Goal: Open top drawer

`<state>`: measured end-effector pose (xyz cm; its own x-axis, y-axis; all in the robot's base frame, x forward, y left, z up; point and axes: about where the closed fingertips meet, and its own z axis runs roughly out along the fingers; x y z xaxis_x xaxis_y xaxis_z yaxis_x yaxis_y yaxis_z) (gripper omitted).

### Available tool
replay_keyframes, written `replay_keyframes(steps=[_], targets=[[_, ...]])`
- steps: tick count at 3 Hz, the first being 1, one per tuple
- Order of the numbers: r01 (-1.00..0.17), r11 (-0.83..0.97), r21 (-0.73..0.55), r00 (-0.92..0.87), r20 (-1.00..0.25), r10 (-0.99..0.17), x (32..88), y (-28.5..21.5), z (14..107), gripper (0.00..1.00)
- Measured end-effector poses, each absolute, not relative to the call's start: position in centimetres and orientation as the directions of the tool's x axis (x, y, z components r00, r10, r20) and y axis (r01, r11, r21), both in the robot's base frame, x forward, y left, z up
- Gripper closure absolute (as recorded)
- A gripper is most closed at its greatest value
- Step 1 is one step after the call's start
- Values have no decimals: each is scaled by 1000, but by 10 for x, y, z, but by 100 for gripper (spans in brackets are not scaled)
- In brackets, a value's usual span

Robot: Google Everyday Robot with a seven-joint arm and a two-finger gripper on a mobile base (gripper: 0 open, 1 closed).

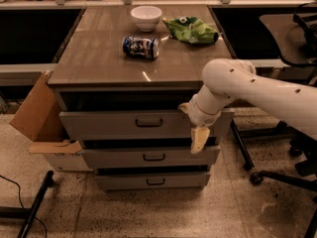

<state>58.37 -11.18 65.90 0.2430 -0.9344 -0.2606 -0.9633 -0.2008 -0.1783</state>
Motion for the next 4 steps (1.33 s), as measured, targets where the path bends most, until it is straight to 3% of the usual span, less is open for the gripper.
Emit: replay_keyframes(steps=[3, 4], targets=[[-961, -172, -218, 229, -269, -935, 522, -125, 693, 86], [-967, -164, -196, 219, -304, -927, 498, -121, 692, 100]])
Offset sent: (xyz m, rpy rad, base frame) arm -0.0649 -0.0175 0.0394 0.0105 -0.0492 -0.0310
